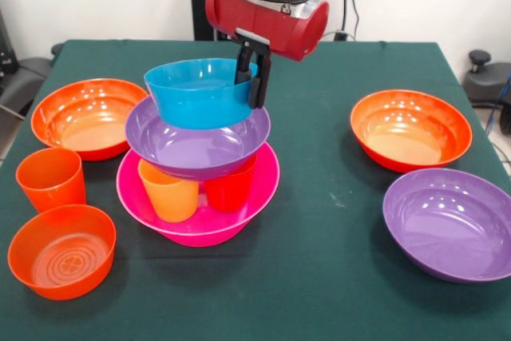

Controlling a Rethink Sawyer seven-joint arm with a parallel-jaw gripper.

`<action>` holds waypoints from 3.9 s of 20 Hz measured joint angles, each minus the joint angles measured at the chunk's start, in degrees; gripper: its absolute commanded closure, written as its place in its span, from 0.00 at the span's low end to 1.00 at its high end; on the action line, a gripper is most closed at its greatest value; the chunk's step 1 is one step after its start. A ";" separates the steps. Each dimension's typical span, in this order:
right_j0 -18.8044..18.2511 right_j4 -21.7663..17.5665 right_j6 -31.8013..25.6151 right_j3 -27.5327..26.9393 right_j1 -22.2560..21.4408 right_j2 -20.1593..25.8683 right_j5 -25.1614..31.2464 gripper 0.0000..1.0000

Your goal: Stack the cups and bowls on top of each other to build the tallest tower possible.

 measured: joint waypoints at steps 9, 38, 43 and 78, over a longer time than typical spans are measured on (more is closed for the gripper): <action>-0.01 0.10 0.00 3.57 -0.19 0.00 -4.14 1.00; 1.62 0.08 0.00 11.99 -0.97 -4.11 -10.23 1.00; 1.79 0.08 0.00 11.99 -1.21 -5.06 -10.23 1.00; 0.34 0.10 0.00 11.99 -1.28 -4.49 -10.23 1.00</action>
